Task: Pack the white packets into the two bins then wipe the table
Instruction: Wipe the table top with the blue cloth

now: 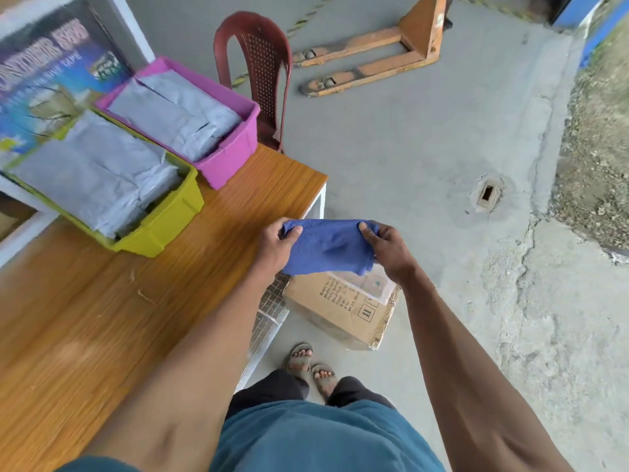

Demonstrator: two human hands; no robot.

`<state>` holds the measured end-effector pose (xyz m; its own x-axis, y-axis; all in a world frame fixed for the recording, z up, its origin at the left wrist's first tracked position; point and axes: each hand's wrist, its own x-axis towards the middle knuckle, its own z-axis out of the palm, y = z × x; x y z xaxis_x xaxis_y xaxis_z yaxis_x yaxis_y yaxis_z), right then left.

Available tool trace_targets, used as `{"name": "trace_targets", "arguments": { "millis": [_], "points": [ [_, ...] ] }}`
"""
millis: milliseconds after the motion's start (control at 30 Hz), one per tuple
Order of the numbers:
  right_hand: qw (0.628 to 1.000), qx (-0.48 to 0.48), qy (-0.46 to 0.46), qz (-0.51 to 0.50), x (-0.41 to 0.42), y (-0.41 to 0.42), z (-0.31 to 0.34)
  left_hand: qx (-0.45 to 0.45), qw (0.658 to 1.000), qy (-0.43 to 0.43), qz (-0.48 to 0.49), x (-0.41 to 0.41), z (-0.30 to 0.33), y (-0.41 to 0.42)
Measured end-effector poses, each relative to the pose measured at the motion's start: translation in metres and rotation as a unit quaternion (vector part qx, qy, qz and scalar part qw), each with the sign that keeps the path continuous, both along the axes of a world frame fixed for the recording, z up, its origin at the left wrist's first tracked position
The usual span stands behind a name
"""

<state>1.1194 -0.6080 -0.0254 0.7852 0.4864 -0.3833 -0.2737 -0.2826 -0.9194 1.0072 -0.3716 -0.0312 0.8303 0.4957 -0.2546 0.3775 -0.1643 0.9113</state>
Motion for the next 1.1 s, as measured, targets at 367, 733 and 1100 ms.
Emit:
{"name": "trace_targets", "arguments": {
  "millis": [367, 733, 1100],
  "points": [
    [0.976, 0.082, 0.027, 0.199, -0.03, 0.113, 0.038, 0.019, 0.967, -0.082, 0.241, -0.124, 0.036, 0.025],
    [0.88, 0.134, 0.078, 0.448, -0.181, 0.246, 0.052, 0.056, 0.869, -0.043, 0.489, -0.332, 0.035, 0.06],
    [0.774, 0.153, -0.103, 0.606, -0.437, 0.36, 0.066, 0.1, 0.769, -0.111, 0.622, -0.589, 0.056, 0.066]
  ]
}}
